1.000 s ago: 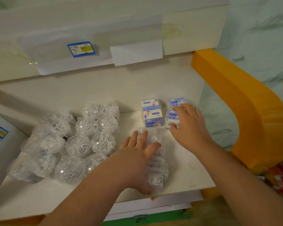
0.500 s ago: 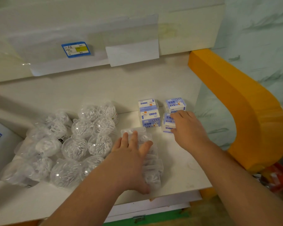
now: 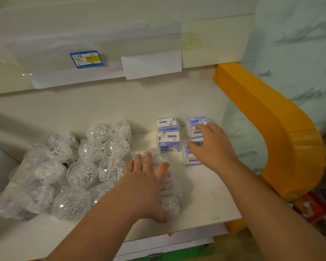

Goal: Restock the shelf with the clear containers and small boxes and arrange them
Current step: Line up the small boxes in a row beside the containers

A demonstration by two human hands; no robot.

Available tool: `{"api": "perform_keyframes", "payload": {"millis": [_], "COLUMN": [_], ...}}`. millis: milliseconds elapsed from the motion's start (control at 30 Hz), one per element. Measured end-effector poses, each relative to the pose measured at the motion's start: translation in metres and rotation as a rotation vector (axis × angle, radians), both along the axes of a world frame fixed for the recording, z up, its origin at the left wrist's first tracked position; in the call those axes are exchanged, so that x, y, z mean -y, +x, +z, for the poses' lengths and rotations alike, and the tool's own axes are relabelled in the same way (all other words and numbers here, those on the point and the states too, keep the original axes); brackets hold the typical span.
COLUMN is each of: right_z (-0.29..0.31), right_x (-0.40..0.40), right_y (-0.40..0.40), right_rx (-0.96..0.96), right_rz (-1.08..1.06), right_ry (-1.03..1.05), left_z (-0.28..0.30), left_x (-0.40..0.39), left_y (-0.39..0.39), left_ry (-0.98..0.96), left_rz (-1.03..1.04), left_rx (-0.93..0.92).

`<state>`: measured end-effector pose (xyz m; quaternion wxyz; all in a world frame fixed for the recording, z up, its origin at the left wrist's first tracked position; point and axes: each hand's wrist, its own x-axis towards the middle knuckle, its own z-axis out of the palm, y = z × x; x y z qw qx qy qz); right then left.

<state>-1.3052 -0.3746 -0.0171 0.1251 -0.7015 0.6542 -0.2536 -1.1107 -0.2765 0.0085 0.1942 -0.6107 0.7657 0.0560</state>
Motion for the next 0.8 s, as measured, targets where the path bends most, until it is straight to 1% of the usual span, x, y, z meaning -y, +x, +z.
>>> {"api": "perform_keyframes", "payload": {"millis": [67,133,167,300,500,600,733,800], "right_z": [0.003,0.005,0.004,-0.001,-0.003,-0.006,-0.006,-0.004], "right_x": [0.017,0.033,0.039,0.055,0.069,0.069,0.065,0.062], "right_y": [0.004,0.005,0.005,0.004,0.007,0.008,0.015,0.018], "right_rx": [-0.048,-0.013,0.011,0.073,0.085,0.058,0.086,0.07], "right_rz": [-0.065,-0.119,-0.137,-0.158,-0.043,-0.018,0.068,0.101], "right_ry": [0.102,0.227,0.252,0.203,0.221,0.21,0.232,0.237], "left_z": [0.0,0.0,0.0,0.0,-0.001,-0.002,-0.002,-0.001], "left_x": [0.0,0.001,0.001,0.002,0.002,0.002,0.002,0.002], "left_y": [-0.001,-0.001,-0.001,-0.001,0.001,0.001,0.001,0.001], "left_ry": [0.004,0.004,0.003,0.001,-0.009,-0.011,-0.004,-0.003], "left_rz": [-0.003,-0.004,-0.004,-0.017,-0.029,-0.032,-0.032,-0.036], "left_rx": [0.005,0.013,0.015,0.021,0.026,0.029,0.039,0.041]}}
